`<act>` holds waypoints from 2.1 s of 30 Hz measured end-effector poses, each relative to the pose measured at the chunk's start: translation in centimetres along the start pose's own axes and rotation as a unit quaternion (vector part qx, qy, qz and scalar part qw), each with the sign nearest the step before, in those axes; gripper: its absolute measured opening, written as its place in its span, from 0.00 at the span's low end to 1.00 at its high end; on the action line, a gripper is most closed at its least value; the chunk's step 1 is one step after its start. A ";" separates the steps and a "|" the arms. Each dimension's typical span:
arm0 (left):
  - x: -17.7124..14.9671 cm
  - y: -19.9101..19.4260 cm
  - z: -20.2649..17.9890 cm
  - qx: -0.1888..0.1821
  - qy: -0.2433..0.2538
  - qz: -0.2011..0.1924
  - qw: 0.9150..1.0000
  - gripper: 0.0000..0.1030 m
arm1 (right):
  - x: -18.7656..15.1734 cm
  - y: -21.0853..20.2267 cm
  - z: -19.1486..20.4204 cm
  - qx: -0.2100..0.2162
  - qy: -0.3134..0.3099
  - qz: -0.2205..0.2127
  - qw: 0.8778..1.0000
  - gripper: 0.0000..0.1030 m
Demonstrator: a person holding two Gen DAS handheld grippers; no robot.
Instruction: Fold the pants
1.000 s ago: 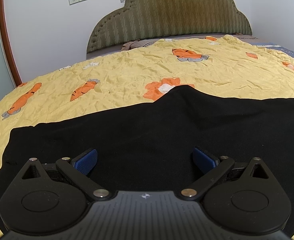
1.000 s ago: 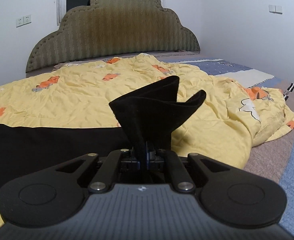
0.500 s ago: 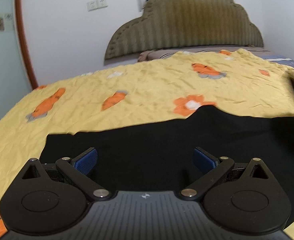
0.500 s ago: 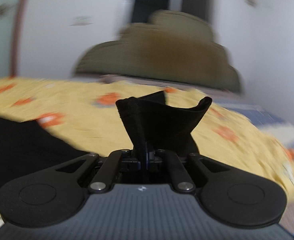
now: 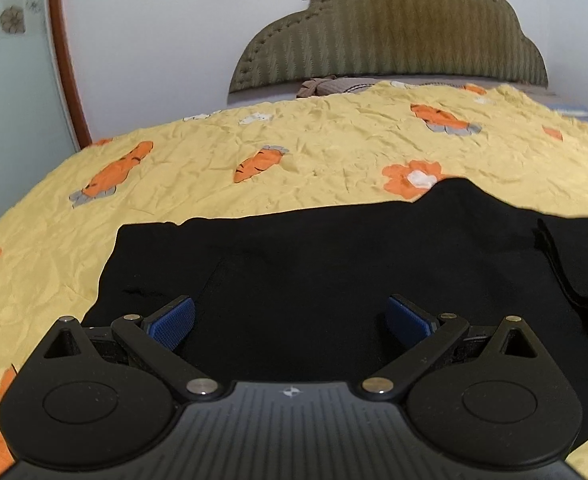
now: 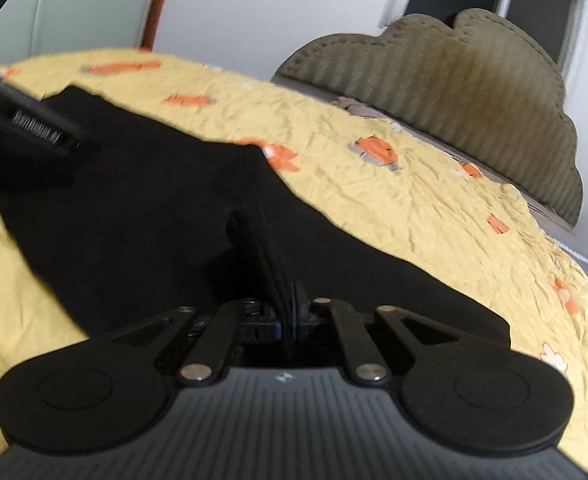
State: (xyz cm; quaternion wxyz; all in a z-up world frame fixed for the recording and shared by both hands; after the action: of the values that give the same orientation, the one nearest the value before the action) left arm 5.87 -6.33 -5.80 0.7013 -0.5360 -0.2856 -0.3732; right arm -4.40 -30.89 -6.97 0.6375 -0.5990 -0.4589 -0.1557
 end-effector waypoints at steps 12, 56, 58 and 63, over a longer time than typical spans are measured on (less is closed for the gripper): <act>1.0 -1.7 -1.0 0.001 -0.001 -0.027 1.000 0.99 | 1.2 -7.0 -2.0 0.076 0.061 -0.101 0.990 0.63; 0.1 -2.6 -12.0 -0.021 0.165 -0.077 0.983 0.99 | -14.5 -4.4 -20.0 0.099 0.564 -0.166 0.803 0.11; 0.4 -2.6 -11.6 -0.031 0.152 -0.065 0.986 0.99 | -13.6 -4.8 -19.9 0.095 0.553 -0.171 0.810 0.10; 0.8 -2.7 -9.3 -0.024 0.119 -0.056 0.991 0.99 | -10.1 -6.4 -19.5 0.097 0.519 -0.191 0.828 0.09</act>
State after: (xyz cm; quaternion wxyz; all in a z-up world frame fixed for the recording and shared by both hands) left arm 4.06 -15.89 -6.18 0.6949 -0.4877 -0.2204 -0.4802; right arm -6.77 -53.61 -8.13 0.7942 -0.2656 -0.1787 -0.5165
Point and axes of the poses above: each gripper's, at about its wrist camera, not at the fingertips, and y roughly the way its jaws point, z to its left, x to its top, the point moved 4 cm from there along y, roughly the way its jaws point, and after that the axes turned 12 degrees about x, right-handed, at the moved point
